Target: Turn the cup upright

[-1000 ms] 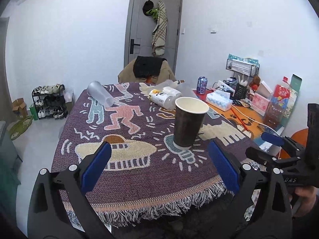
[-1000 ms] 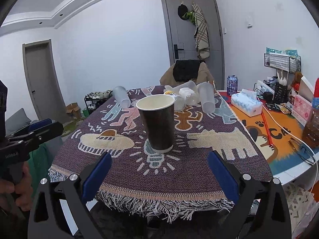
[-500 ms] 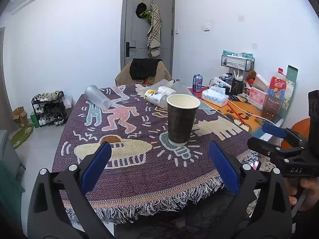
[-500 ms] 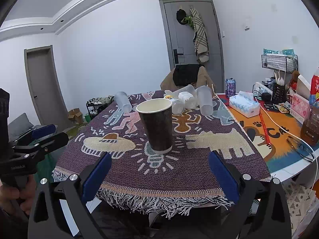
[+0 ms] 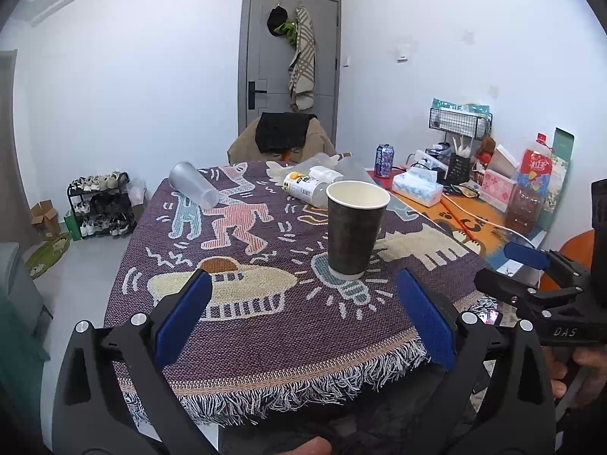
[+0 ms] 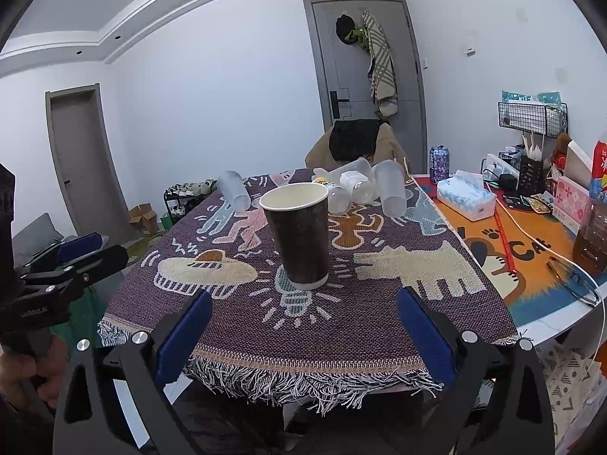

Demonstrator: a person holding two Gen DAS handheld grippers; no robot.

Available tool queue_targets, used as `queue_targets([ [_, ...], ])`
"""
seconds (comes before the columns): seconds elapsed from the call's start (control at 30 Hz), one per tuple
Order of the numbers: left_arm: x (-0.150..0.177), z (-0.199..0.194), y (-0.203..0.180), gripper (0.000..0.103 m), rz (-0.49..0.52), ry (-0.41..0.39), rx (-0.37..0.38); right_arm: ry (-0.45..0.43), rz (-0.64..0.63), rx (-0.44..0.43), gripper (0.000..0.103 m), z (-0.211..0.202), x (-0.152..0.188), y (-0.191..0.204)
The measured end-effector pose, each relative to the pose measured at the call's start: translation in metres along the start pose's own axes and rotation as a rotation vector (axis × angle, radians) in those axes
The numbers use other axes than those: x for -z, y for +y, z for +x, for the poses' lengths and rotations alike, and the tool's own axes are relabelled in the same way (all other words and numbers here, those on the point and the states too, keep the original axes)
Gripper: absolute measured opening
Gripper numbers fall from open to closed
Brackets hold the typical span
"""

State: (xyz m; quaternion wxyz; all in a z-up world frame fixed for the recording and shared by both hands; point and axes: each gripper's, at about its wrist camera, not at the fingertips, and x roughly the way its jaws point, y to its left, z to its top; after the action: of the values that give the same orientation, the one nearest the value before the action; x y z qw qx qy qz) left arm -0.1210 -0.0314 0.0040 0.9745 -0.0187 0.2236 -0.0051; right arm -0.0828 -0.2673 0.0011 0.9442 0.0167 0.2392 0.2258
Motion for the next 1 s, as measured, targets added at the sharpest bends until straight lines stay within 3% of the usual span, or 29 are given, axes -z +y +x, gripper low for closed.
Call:
queue_targets([
  [1.0,0.0018,-0.0019,0.0030,0.097,-0.013,-0.002,-0.012,-0.006,0.013,0.019,0.095,-0.0004,0.0005,-0.0091],
])
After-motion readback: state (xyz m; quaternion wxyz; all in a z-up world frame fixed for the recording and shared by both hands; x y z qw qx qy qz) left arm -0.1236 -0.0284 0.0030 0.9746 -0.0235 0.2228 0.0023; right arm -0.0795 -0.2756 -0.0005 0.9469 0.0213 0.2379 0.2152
